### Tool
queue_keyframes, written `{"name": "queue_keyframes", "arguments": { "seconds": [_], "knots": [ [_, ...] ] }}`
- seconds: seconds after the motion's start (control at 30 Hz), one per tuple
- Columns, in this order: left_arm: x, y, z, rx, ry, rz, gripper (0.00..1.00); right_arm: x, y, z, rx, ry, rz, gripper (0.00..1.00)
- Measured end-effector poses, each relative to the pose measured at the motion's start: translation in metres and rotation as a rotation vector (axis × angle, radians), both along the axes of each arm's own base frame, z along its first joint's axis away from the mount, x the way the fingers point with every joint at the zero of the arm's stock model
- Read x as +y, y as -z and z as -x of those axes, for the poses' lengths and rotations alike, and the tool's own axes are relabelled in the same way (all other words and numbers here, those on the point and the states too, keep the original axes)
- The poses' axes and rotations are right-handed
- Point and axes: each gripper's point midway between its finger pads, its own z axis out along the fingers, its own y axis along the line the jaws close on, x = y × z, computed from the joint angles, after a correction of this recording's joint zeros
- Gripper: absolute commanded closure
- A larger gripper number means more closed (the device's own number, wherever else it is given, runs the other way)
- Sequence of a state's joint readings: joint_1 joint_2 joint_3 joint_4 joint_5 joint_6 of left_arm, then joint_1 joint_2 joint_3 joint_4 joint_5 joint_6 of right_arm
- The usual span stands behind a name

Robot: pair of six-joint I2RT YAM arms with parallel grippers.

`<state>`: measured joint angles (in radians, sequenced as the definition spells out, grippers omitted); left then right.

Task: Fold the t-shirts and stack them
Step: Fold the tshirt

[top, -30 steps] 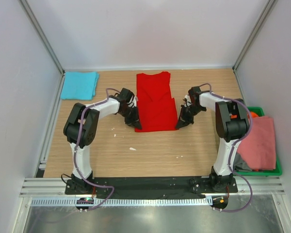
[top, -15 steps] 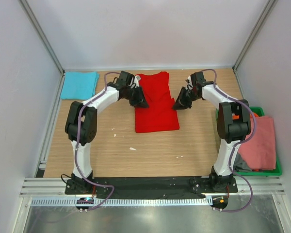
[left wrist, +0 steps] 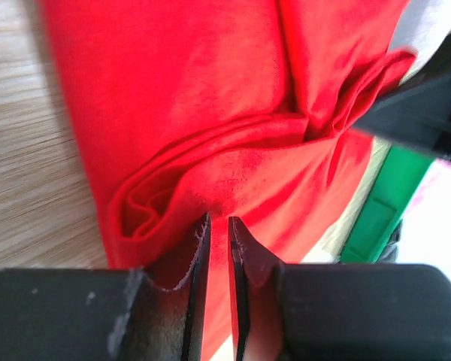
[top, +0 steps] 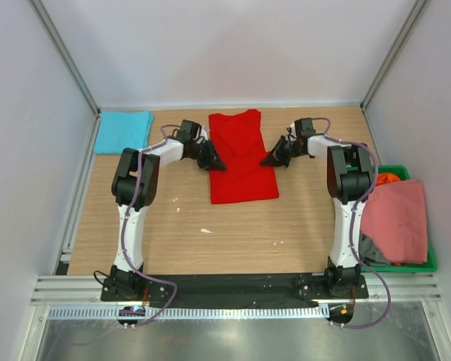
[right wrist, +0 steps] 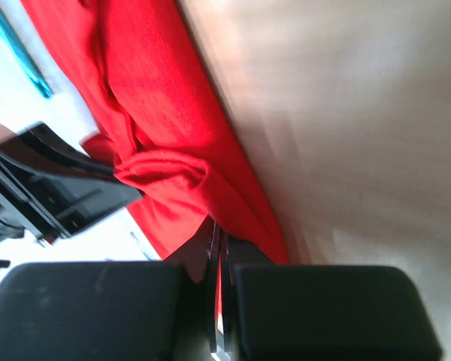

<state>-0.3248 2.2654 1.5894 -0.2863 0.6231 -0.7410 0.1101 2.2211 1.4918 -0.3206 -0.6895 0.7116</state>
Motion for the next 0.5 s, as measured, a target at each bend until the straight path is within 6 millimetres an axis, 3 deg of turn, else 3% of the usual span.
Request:
{"name": "queue_keyframes", "arguments": {
  "seconds": [0.13,0.17,0.27,0.33,0.37,0.5],
  "knots": [
    [0.003,-0.002,-0.004,-0.037,0.025,-0.043,0.78,-0.006,-0.005,-0.02,-0.025,0.009,-0.009,0.79],
    [0.005,-0.003,-0.005,-0.046,0.03,-0.057,0.69,-0.008,-0.008,-0.024,-0.032,0.01,0.0,0.75],
    [0.011,-0.009,-0.009,-0.065,0.039,-0.105,0.54,-0.02,-0.018,-0.036,-0.057,0.014,0.058,0.55],
    [0.015,-0.014,-0.01,-0.074,0.036,-0.135,0.52,-0.028,-0.026,-0.042,-0.081,0.006,0.114,0.47],
    [0.019,-0.019,-0.01,-0.081,0.038,-0.156,0.51,-0.034,-0.029,-0.043,-0.09,0.004,0.148,0.39],
    [0.035,-0.048,-0.003,-0.107,0.026,-0.232,0.48,-0.055,-0.039,-0.026,-0.081,-0.005,0.273,0.32]
  ]
}}
